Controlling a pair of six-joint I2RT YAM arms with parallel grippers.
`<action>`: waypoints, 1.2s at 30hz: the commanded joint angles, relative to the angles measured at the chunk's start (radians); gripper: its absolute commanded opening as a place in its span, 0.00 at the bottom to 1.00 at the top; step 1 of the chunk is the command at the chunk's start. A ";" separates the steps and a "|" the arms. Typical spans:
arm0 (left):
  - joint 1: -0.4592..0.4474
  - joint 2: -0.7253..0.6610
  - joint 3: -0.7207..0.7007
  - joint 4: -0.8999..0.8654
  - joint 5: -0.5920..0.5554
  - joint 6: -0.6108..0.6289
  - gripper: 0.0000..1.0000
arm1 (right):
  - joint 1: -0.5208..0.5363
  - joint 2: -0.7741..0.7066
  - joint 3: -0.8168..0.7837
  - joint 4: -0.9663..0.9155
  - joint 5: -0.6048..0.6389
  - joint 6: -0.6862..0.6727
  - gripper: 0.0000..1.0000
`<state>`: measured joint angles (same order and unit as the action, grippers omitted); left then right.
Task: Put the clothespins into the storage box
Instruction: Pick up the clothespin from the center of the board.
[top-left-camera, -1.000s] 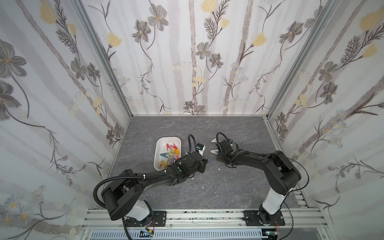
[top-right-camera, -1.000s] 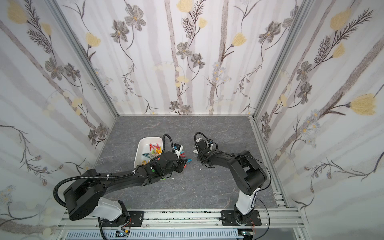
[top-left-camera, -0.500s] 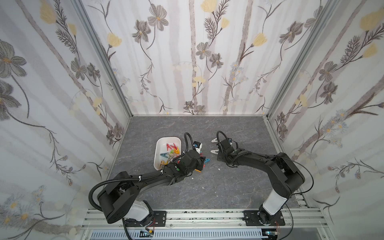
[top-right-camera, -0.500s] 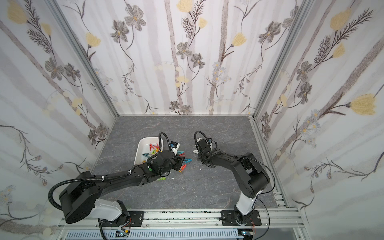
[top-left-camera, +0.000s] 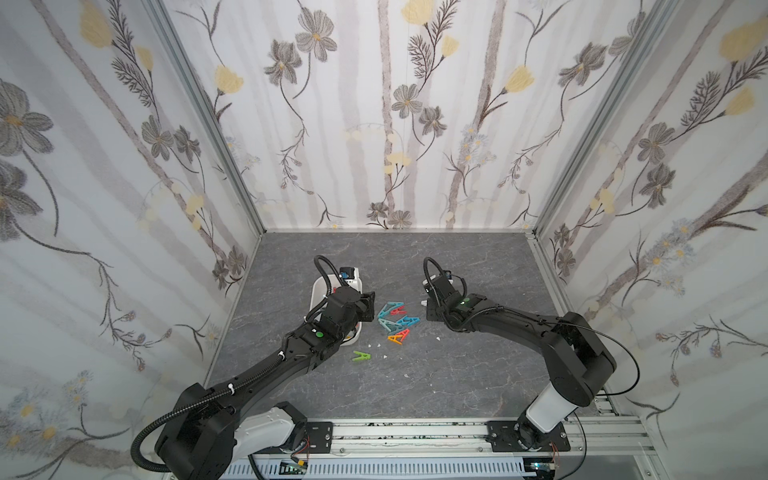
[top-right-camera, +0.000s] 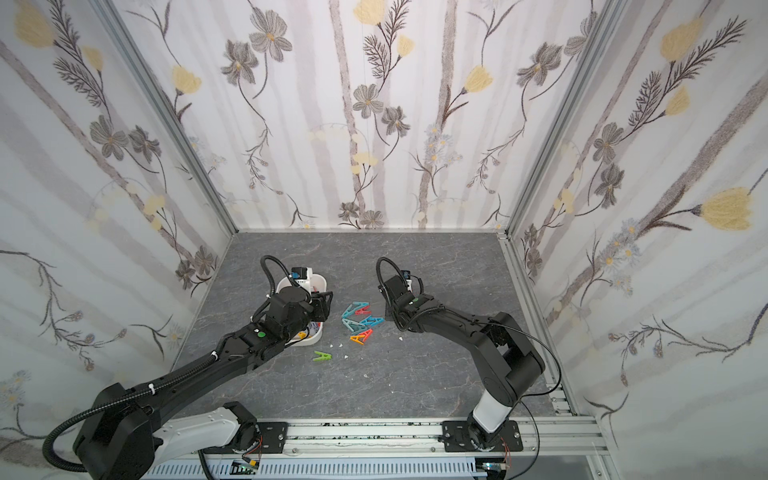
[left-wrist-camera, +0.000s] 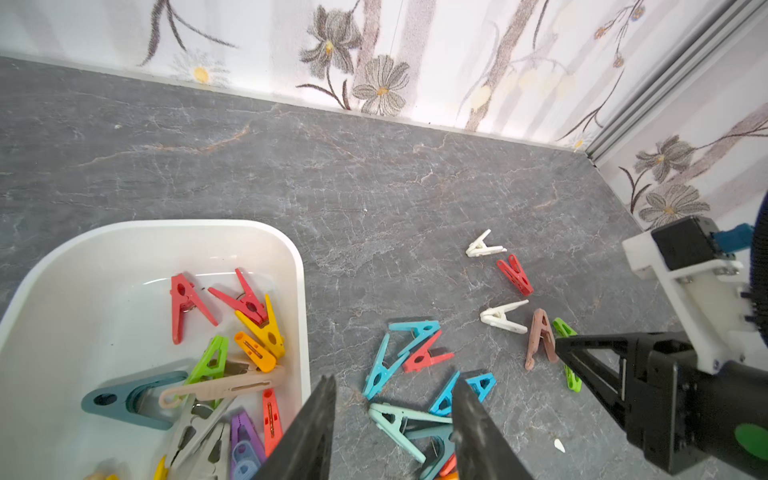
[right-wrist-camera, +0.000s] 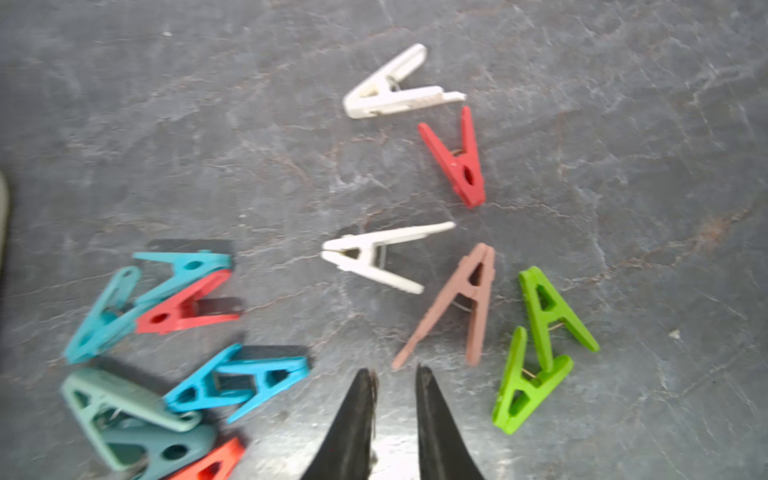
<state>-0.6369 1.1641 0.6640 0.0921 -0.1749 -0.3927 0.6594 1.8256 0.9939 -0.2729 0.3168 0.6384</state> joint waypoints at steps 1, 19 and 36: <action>-0.024 0.022 -0.008 0.025 0.045 -0.003 0.47 | -0.036 0.011 -0.025 0.019 0.003 0.006 0.26; -0.166 0.192 0.050 0.084 0.051 0.007 0.49 | -0.098 0.126 0.017 0.083 -0.045 -0.036 0.27; -0.118 0.168 0.078 0.020 0.033 0.002 0.48 | -0.069 0.068 0.039 0.041 -0.059 -0.089 0.05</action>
<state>-0.7723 1.3514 0.7311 0.1329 -0.1242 -0.3920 0.5777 1.9213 1.0180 -0.2298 0.2600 0.5659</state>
